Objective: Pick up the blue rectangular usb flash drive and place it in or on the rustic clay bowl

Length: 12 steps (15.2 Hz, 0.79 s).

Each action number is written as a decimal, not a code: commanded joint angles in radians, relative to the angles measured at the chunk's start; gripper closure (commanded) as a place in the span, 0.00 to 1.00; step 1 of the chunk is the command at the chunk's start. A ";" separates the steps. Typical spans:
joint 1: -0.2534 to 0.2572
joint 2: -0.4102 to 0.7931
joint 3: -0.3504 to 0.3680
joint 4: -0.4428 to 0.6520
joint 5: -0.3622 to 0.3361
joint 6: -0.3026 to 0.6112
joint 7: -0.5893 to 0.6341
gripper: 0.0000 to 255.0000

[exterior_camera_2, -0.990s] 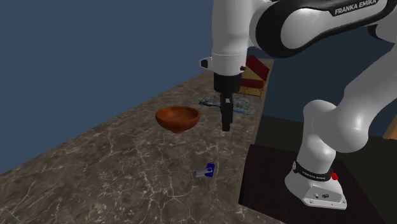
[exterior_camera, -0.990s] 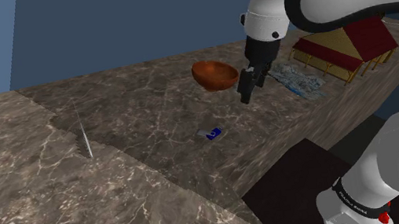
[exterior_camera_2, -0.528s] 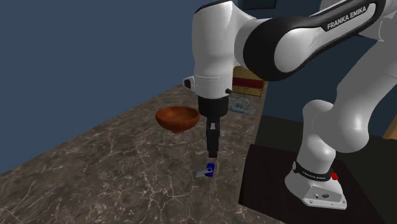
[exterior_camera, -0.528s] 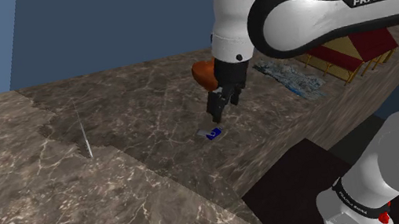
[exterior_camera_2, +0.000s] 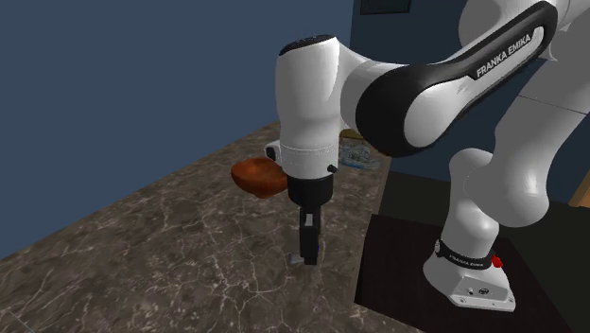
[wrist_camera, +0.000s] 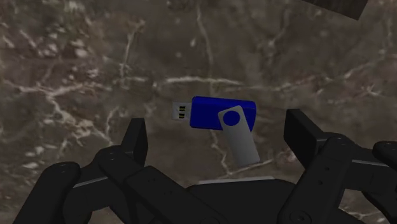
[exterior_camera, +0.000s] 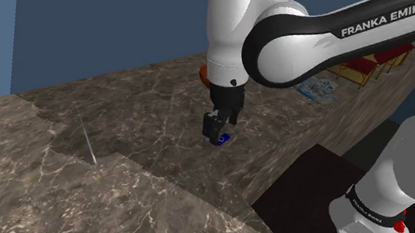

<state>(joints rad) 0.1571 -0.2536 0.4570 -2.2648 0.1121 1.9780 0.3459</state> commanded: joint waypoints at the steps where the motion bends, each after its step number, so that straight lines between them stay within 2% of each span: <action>1: 0.000 0.009 0.004 -0.021 -0.002 0.030 0.003 0.00; 9: 0.000 0.012 0.004 -0.027 -0.002 0.038 0.003 0.00; 10: 0.000 0.012 0.004 -0.027 -0.002 0.038 0.003 1.00; 12: 0.001 0.010 0.005 -0.028 -0.001 0.038 0.003 1.00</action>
<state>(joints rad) 0.1601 -0.2457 0.4639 -2.2886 0.1161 2.0182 0.3494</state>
